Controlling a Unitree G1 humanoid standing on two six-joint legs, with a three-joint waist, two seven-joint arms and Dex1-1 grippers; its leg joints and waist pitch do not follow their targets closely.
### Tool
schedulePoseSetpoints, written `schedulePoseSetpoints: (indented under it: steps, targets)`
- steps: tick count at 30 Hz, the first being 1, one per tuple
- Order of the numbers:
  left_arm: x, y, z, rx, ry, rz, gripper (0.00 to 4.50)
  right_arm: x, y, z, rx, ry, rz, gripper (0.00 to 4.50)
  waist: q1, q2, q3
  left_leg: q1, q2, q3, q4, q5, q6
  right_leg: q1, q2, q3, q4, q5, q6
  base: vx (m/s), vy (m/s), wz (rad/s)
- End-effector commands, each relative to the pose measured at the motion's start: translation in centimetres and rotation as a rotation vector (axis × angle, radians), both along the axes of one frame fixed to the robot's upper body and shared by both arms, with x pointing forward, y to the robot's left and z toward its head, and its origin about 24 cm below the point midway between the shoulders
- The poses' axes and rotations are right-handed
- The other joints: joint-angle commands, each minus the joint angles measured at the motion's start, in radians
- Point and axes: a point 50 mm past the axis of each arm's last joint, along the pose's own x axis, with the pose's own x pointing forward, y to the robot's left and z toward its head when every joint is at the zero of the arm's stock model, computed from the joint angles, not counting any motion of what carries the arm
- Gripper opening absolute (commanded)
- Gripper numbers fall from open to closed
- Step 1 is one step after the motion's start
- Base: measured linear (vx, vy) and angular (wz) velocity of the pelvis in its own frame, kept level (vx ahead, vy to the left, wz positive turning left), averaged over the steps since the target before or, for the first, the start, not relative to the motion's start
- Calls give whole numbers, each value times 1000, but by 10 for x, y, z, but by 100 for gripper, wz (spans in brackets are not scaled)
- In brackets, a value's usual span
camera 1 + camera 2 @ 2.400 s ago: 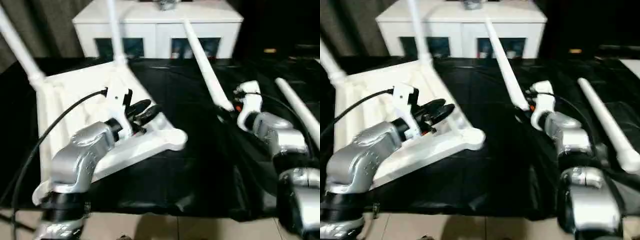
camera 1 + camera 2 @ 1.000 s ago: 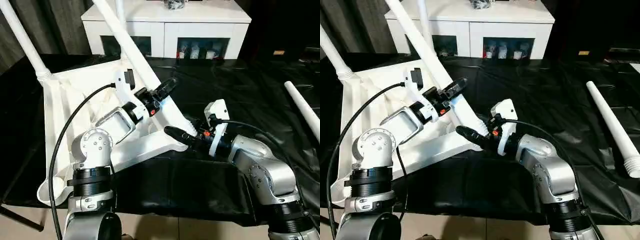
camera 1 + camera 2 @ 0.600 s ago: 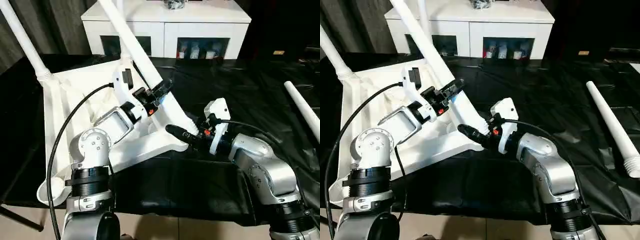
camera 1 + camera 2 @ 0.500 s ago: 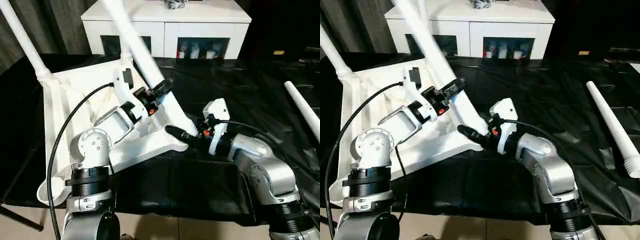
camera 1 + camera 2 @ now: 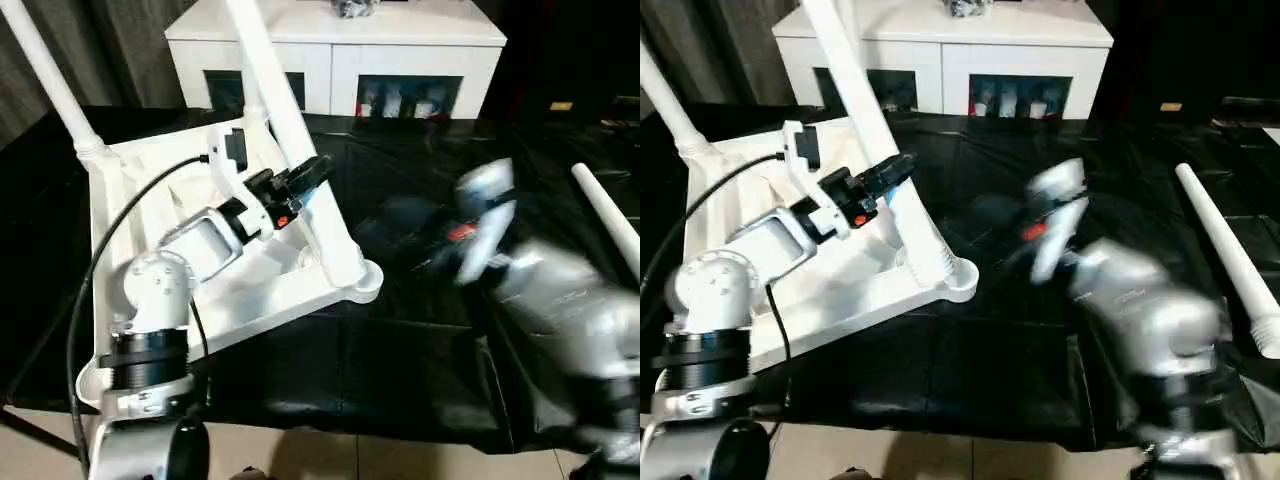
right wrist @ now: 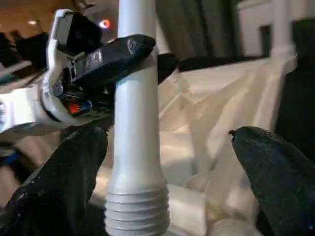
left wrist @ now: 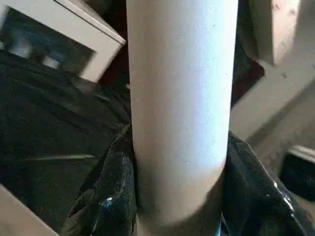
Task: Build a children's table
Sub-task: Pick table leg
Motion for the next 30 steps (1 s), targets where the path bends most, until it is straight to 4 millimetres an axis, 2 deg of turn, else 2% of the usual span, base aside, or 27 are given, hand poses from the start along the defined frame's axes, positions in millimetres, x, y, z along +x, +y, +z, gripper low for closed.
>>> schedulePoseSetpoints:
  steps: [1,10,12,16,17,18,20,22,23,25,27,29,30]
  targets:
    - [-4,-6,6,-1,-29,-57,193,-1,1,0,17,38,43,450,-2,-14,-71,13,17,0,-76,-139,24,56,-30,24,-65,-176,-217,0,0,0]
    - [-12,-20,9,2,-62,-174,193,-1,13,-4,-28,134,215,450,-4,-16,-71,13,17,-1,-75,-150,14,59,-31,23,-66,-210,-218,0,0,0]
    - [-12,-22,10,9,-67,-183,193,2,17,-3,-54,127,234,450,-3,-22,-71,14,18,1,-74,-150,15,57,-31,24,-66,-219,-217,0,0,0]
    - [-14,-24,9,20,-73,-190,193,7,29,-4,-98,106,254,450,-1,-23,-72,14,19,1,-74,-134,12,55,-32,24,-63,-211,-217,0,0,0]
    - [-14,-24,8,28,-76,-181,193,7,31,-5,-110,103,252,450,-2,-27,-72,12,19,2,-73,-129,14,56,-32,25,-63,-205,-217,0,0,0]
    - [-13,-24,8,37,-77,-167,193,8,33,-6,-128,98,245,433,-1,-23,-72,14,19,1,-74,-127,13,56,-31,24,-61,-200,-217,0,0,0]
    - [-9,-22,6,77,-84,-118,193,11,36,-10,-186,87,220,422,-1,-26,-73,13,20,0,-73,-110,13,57,-31,24,-59,-177,-219,0,0,0]
    - [3,-13,2,200,-107,47,193,15,39,-14,-288,21,169,405,-2,-27,-72,13,21,0,-74,-119,9,56,-31,25,-61,-186,-205,0,0,0]
    - [5,-11,2,220,-110,80,193,16,40,-14,-306,7,153,396,-3,-27,-71,13,22,0,-75,-126,4,56,-32,26,-64,-197,-189,0,0,0]
    - [7,-9,2,236,-114,105,193,17,42,-14,-308,-4,147,370,-3,-26,-72,14,20,0,-75,-130,-2,57,-33,26,-63,-208,-180,0,0,0]
    - [8,-11,5,257,-128,146,193,20,53,-12,-270,-12,87,362,-4,-20,-72,16,20,0,-75,-127,-6,53,-31,26,-60,-186,-191,0,0,0]
    - [8,-13,7,255,-131,166,193,21,59,-12,-268,-17,56,352,-6,-21,-74,14,20,-1,-75,-118,-6,54,-30,25,-56,-154,-207,0,0,0]
    - [9,-13,7,257,-130,185,193,21,62,-13,-267,-15,42,328,-6,-21,-74,15,20,0,-75,-117,-6,54,-30,25,-56,-146,-211,0,0,0]
